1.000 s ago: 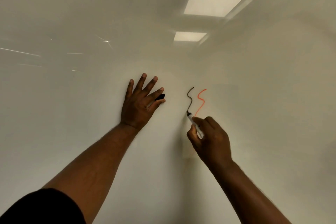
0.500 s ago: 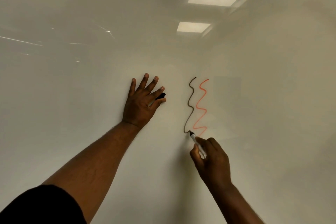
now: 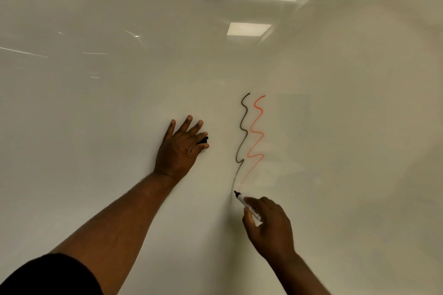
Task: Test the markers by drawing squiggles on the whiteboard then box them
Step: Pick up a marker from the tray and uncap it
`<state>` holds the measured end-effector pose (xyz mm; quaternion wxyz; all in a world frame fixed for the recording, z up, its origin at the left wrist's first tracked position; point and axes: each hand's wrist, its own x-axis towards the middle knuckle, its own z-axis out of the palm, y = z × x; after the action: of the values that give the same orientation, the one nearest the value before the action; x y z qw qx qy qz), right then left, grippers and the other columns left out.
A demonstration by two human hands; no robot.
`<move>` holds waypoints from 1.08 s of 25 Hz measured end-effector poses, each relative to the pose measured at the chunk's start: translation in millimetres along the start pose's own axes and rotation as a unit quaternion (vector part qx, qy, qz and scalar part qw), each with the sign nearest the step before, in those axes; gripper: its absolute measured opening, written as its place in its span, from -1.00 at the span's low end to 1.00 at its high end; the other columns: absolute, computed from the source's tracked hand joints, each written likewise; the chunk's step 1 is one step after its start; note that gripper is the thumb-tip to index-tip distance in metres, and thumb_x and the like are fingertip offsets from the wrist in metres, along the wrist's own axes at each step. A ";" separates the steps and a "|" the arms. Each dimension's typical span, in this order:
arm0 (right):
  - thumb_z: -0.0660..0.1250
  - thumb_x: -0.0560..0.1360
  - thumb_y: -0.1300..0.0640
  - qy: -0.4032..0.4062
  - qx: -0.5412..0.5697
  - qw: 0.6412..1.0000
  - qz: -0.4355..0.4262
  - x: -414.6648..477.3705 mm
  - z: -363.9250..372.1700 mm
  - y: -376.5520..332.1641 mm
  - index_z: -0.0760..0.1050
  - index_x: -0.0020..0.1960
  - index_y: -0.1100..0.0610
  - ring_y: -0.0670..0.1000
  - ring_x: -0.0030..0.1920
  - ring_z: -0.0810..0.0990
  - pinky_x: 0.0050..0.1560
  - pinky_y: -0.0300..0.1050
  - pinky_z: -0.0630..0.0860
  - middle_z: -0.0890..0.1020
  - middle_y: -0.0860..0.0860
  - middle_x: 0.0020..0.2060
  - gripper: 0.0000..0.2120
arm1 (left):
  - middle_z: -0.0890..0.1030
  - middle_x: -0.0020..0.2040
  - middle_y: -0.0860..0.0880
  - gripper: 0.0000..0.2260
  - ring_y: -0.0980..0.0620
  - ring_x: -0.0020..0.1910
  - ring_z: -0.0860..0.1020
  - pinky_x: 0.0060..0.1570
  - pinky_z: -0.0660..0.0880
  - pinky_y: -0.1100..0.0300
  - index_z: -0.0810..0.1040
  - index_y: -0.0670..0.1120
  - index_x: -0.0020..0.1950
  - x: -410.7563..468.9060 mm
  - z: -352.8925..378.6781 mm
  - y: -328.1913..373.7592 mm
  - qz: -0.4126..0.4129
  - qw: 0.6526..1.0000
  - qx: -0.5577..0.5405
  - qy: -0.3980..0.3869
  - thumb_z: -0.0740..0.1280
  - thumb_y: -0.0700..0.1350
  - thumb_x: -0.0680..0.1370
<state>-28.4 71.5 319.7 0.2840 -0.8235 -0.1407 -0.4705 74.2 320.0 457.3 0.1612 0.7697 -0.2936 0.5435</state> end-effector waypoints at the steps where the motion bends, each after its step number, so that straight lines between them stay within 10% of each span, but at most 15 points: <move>1: 0.39 0.46 0.04 0.013 0.000 1.000 0.004 1.8 -4.5 1.2 0.59 0.14 -0.09 -0.15 -0.22 0.47 -0.18 -0.28 0.37 0.53 -0.21 -0.21 -0.75 | 0.55 0.33 0.02 -0.68 0.05 0.48 0.32 0.50 0.10 -0.15 0.62 -0.04 0.23 -10.1 0.4 5.1 0.002 1.000 -0.003 -0.010 0.30 0.08 0.57; 13: 0.42 0.45 0.17 0.020 0.019 0.999 0.017 -10.5 -24.5 16.0 0.58 0.13 -0.12 -0.11 0.04 0.54 0.08 -0.11 0.28 0.62 -0.25 -0.01 -0.70 | 0.69 0.10 0.08 -0.47 0.11 0.18 0.39 0.32 0.23 0.22 0.64 -0.04 0.18 -105.8 -1.5 67.1 -0.099 0.981 -0.060 -0.156 0.12 0.28 0.50; 27: 0.48 0.48 0.17 -0.071 0.023 0.997 0.008 -46.4 -24.8 31.1 0.63 0.14 -0.10 -0.06 0.12 0.49 0.12 -0.10 0.22 0.54 -0.15 0.05 -0.71 | 0.67 -0.01 0.14 -0.63 0.16 -0.01 0.59 0.38 0.26 0.11 0.63 0.04 0.09 -154.1 6.7 109.2 -0.079 0.973 -0.094 -0.194 0.22 0.25 0.53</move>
<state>-54.1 33.5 279.4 0.2961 -0.8489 -0.1650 -0.4055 -25.7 274.1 303.7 0.2149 0.8627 -0.3071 0.3395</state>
